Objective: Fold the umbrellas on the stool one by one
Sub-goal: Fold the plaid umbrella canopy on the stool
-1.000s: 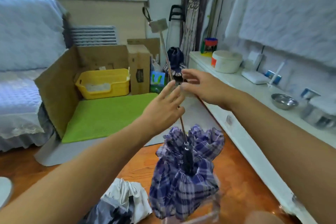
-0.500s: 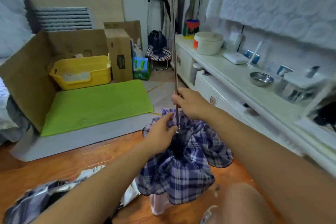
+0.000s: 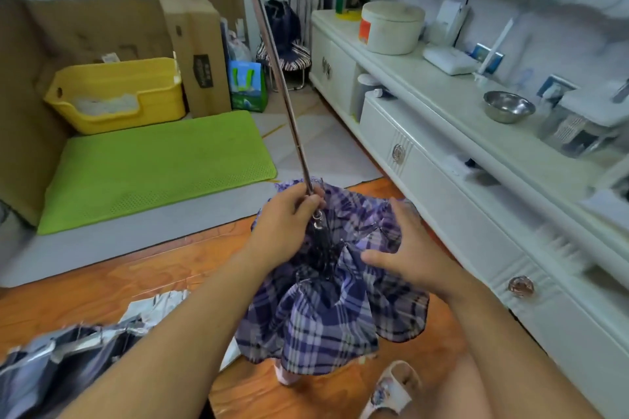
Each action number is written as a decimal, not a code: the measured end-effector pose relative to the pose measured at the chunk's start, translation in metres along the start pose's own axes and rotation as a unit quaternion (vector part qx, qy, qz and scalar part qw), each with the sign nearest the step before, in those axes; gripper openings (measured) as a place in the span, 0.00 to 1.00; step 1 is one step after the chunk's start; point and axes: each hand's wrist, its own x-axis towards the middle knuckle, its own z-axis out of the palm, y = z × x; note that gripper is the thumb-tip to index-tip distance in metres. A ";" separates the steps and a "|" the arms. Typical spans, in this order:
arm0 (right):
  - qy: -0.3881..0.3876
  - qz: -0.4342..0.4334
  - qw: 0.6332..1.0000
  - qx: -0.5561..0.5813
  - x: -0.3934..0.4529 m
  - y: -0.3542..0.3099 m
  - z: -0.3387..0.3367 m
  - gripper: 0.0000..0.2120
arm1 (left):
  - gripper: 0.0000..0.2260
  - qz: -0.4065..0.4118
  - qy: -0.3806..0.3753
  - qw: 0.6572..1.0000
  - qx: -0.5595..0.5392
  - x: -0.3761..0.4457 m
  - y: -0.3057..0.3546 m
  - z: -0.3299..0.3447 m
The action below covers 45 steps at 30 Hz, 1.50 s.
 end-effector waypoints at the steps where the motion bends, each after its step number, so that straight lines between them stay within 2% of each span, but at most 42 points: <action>1: -0.032 0.004 0.999 -0.020 0.004 0.001 0.005 0.59 | 0.08 0.007 -0.004 1.000 0.005 0.000 0.002 0.000; 4: -0.035 -0.009 0.999 -0.018 0.014 -0.012 0.030 0.58 | 0.08 0.010 -0.006 1.000 0.015 -0.002 0.005 -0.002; 8: 0.020 -0.099 0.991 -0.092 0.024 -0.027 0.062 0.37 | 0.06 0.030 -0.010 0.999 0.027 -0.013 0.016 -0.002; 10: 0.017 -0.111 0.991 -0.074 0.032 -0.033 0.066 0.27 | 0.08 0.026 -0.036 0.998 0.037 -0.017 0.019 0.000; 14: 0.008 -0.111 0.993 -0.049 0.041 -0.031 0.061 0.17 | 0.12 0.005 -0.085 0.996 0.018 -0.022 0.014 -0.008; 15: 0.013 -0.110 0.993 -0.044 0.042 -0.029 0.059 0.15 | 0.13 -0.003 -0.072 0.997 0.014 -0.023 0.014 -0.014; 17: 0.019 -0.092 0.995 -0.027 0.042 -0.026 0.055 0.12 | 0.19 -0.026 0.000 0.998 0.053 -0.026 0.012 -0.030; 19: 0.025 -0.071 0.997 -0.015 0.043 -0.023 0.052 0.10 | 0.21 -0.058 0.057 0.985 0.153 -0.026 0.005 -0.049; 20: 0.029 -0.065 0.997 -0.009 0.044 -0.021 0.051 0.10 | 0.23 -0.078 0.041 0.978 0.187 -0.027 -0.002 -0.057; 23: 0.033 -0.058 0.998 -0.004 0.046 -0.019 0.049 0.10 | 0.42 -0.145 -0.136 0.966 0.164 -0.036 -0.018 -0.064; 25: 0.030 -0.058 0.998 -0.009 0.047 -0.019 0.049 0.10 | 0.52 -0.099 -0.211 0.940 0.247 -0.039 -0.027 -0.052; 26: 0.028 -0.055 0.998 -0.010 0.047 -0.020 0.049 0.10 | 0.54 -0.073 -0.215 0.934 0.277 -0.038 -0.034 -0.044; 29: 0.032 -0.051 0.998 -0.012 0.048 -0.022 0.053 0.12 | 0.51 -0.054 -0.166 0.944 0.281 -0.037 -0.046 -0.021; 34: 0.026 -0.058 0.998 -0.014 0.044 -0.028 0.055 0.11 | 0.32 -0.005 -0.062 0.947 0.314 -0.041 -0.045 0.004; 37: 0.006 -0.098 0.995 -0.032 0.039 -0.034 0.060 0.09 | 0.31 -0.007 -0.038 0.967 0.250 -0.037 -0.043 0.008; 40: -0.016 -0.126 0.991 -0.031 0.034 -0.039 0.068 0.06 | 0.35 -0.034 -0.045 0.981 0.188 -0.032 -0.035 0.008; 45: 0.006 -0.151 0.988 -0.043 0.030 -0.039 0.069 0.15 | 0.37 -0.125 -0.136 0.979 0.083 -0.029 -0.024 -0.004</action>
